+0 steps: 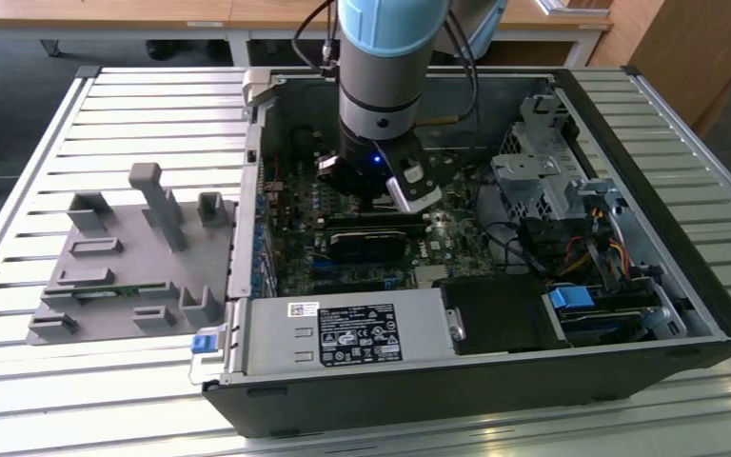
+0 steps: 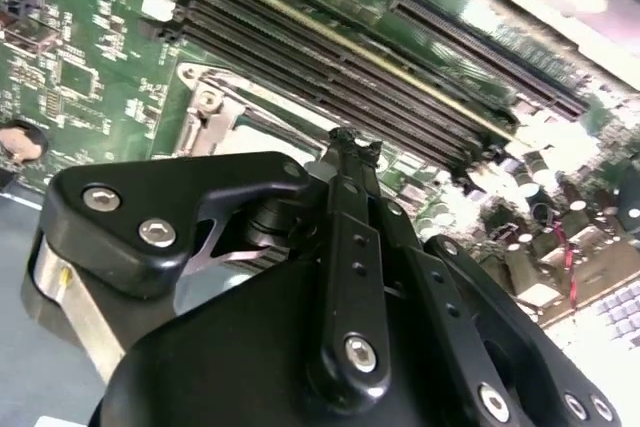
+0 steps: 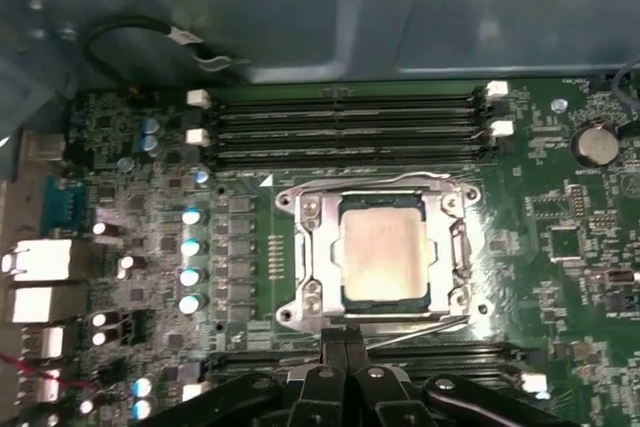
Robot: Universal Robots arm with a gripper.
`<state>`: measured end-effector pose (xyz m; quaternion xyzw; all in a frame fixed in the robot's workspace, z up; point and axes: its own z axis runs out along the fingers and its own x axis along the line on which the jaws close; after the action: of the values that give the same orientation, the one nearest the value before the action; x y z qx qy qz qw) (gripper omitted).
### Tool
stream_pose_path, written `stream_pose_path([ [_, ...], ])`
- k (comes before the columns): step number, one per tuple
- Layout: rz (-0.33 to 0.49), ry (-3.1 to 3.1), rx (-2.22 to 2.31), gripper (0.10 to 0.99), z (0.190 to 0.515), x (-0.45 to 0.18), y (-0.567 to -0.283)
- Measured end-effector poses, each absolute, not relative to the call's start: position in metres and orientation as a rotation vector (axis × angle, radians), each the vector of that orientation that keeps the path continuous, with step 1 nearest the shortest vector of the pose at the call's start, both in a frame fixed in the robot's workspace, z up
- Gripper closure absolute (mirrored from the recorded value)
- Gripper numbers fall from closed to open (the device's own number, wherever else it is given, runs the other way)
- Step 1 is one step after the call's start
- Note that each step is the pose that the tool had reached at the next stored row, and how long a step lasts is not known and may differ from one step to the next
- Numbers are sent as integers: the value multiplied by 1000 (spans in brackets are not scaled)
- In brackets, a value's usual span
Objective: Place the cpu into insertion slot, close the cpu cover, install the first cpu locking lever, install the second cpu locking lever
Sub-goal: 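Install the second cpu locking lever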
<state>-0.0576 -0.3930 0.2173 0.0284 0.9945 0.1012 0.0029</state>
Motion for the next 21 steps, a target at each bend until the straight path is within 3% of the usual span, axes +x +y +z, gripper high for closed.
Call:
stream_pose_path([
  [21, 416, 3102, 88, 980, 199, -76, -402],
])
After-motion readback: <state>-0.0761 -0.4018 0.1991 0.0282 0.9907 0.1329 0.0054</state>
